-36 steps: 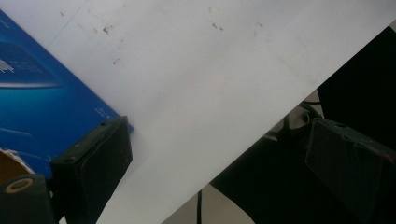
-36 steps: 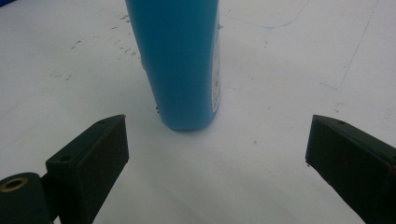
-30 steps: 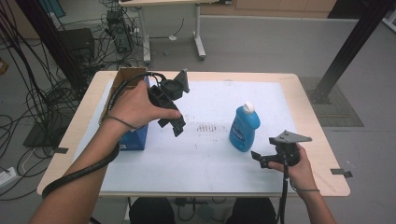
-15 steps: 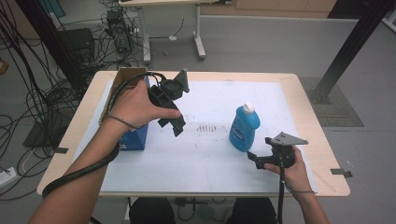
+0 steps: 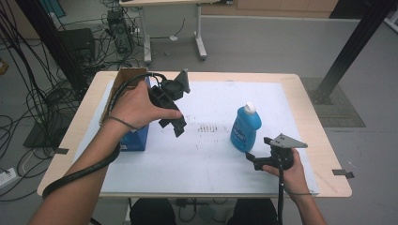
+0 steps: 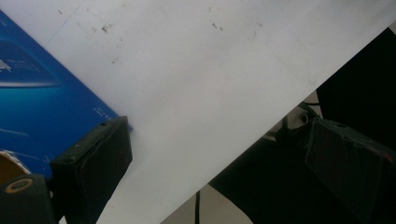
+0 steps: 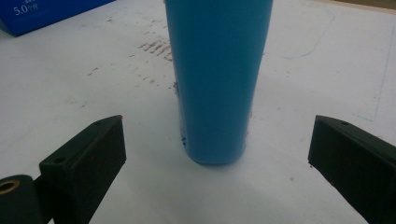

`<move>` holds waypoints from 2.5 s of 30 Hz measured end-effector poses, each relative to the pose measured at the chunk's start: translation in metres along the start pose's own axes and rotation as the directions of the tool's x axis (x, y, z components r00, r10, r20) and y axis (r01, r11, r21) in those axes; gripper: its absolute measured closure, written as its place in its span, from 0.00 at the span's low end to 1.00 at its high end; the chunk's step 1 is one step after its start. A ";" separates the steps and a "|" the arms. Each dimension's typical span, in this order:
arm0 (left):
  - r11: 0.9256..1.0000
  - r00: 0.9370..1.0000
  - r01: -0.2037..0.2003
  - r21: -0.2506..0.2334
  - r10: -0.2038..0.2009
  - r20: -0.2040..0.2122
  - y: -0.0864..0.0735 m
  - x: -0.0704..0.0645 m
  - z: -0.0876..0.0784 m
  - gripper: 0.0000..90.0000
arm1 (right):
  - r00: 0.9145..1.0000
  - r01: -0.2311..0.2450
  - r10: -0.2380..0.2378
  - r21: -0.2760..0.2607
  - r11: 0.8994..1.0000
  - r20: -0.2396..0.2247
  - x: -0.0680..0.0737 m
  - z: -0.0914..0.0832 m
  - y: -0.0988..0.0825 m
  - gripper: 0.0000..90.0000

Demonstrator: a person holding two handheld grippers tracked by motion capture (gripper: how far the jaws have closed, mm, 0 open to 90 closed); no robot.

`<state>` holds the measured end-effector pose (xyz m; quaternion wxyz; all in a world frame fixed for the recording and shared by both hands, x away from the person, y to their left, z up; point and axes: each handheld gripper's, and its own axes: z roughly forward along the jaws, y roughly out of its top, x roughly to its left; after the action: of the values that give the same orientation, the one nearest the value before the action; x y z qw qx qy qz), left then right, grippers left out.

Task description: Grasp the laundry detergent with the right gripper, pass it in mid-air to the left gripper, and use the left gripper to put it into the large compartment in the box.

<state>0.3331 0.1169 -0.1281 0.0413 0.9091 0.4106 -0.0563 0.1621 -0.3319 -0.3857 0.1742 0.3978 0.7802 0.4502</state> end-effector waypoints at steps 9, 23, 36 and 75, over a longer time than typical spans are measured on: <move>1.000 1.000 -0.003 -0.007 0.003 0.002 0.000 -0.001 -0.001 0.08 | 1.000 0.008 -0.008 -0.029 1.000 -0.001 0.004 0.005 -0.004 0.03; 1.000 1.000 0.000 -0.008 0.000 0.018 -0.001 0.002 0.000 0.08 | 1.000 0.006 -0.006 -0.045 0.999 0.015 0.006 0.011 -0.008 0.03; 1.000 1.000 -0.004 -0.013 0.004 0.013 0.000 0.000 -0.002 0.08 | 1.000 0.009 -0.008 -0.060 0.998 0.025 0.004 0.019 -0.010 0.03; 1.000 1.000 -0.003 -0.022 0.004 0.031 -0.003 0.003 -0.004 0.07 | 1.000 -0.008 0.010 -0.079 0.997 0.020 0.002 0.043 -0.004 0.03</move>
<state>0.3330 0.1215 -0.1249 0.0578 0.9083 0.4090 -0.0661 0.1861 -0.3075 -0.4118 0.1958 0.3987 0.7581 0.4775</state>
